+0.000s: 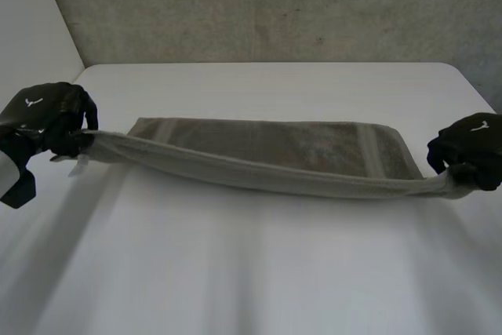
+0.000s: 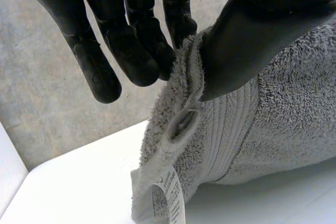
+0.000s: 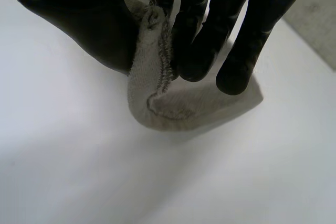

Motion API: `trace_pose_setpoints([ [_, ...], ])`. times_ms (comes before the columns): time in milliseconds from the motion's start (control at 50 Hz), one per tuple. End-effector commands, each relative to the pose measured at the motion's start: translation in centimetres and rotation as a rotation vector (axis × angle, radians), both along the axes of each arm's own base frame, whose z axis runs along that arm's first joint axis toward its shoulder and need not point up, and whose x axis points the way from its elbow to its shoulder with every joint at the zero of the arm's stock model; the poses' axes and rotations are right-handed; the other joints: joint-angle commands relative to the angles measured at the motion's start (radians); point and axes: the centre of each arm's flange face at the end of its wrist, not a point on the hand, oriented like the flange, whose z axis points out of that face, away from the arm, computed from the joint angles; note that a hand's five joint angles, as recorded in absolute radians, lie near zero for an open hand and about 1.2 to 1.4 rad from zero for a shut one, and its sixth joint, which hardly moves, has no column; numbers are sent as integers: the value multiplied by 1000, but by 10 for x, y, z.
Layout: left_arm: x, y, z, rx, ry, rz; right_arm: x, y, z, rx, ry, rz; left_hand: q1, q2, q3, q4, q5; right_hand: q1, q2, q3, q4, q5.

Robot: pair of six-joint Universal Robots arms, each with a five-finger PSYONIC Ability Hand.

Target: Fold the towel.

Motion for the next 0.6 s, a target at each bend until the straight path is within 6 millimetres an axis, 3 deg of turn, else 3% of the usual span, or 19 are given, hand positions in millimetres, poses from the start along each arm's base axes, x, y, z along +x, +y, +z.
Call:
trace_pose_setpoints([
  [20,7,2,2,-19,7,-34,-11,-5,13,-43,-66,-11,28,10,9,6,26,68,71,51,54,57],
  [120,4,-5,-10,12,8,-51,-9,-16,7,-62,-62,-11,28,10,9,6,26,68,71,51,54,57],
  [220,-15,-40,-36,9,-25,-105,4,-55,-14,-101,-48,-63,28,10,9,6,26,68,71,51,54,57],
  [280,-18,-51,-45,25,-33,-102,10,-65,-20,-121,-19,-82,28,10,9,6,26,68,71,51,54,57],
  [380,-26,-94,-75,42,-110,-31,39,-92,-45,-166,78,-104,28,10,9,6,26,68,71,51,54,57],
  [600,-49,-146,-99,-10,-182,29,73,-133,-78,-294,80,-162,28,10,9,6,26,68,71,51,54,57],
])
